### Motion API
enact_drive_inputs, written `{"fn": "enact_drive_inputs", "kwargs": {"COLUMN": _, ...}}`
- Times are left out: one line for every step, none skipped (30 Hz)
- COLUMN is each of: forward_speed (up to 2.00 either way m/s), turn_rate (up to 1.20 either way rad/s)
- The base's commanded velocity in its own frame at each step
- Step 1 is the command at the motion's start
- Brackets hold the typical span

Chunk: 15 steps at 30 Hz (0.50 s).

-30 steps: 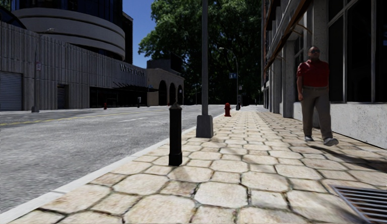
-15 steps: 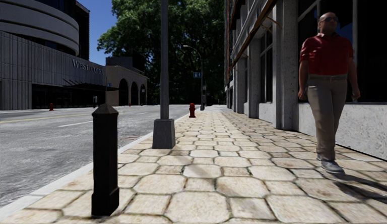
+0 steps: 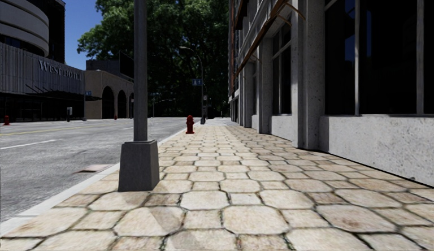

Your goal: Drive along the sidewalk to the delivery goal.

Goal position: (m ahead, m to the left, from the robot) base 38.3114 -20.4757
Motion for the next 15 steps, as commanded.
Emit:
{"fn": "enact_drive_inputs", "kwargs": {"forward_speed": 1.99, "turn_rate": 0.00}}
{"fn": "enact_drive_inputs", "kwargs": {"forward_speed": 1.99, "turn_rate": 0.00}}
{"fn": "enact_drive_inputs", "kwargs": {"forward_speed": 1.99, "turn_rate": 0.00}}
{"fn": "enact_drive_inputs", "kwargs": {"forward_speed": 1.99, "turn_rate": -0.04}}
{"fn": "enact_drive_inputs", "kwargs": {"forward_speed": 1.99, "turn_rate": -0.05}}
{"fn": "enact_drive_inputs", "kwargs": {"forward_speed": 1.99, "turn_rate": -0.05}}
{"fn": "enact_drive_inputs", "kwargs": {"forward_speed": 1.99, "turn_rate": -0.05}}
{"fn": "enact_drive_inputs", "kwargs": {"forward_speed": 1.99, "turn_rate": -0.06}}
{"fn": "enact_drive_inputs", "kwargs": {"forward_speed": 1.99, "turn_rate": -0.06}}
{"fn": "enact_drive_inputs", "kwargs": {"forward_speed": 1.99, "turn_rate": -0.06}}
{"fn": "enact_drive_inputs", "kwargs": {"forward_speed": 1.99, "turn_rate": -0.06}}
{"fn": "enact_drive_inputs", "kwargs": {"forward_speed": 1.99, "turn_rate": -0.03}}
{"fn": "enact_drive_inputs", "kwargs": {"forward_speed": 1.99, "turn_rate": 0.00}}
{"fn": "enact_drive_inputs", "kwargs": {"forward_speed": 1.99, "turn_rate": 0.00}}
{"fn": "enact_drive_inputs", "kwargs": {"forward_speed": 1.99, "turn_rate": 0.00}}
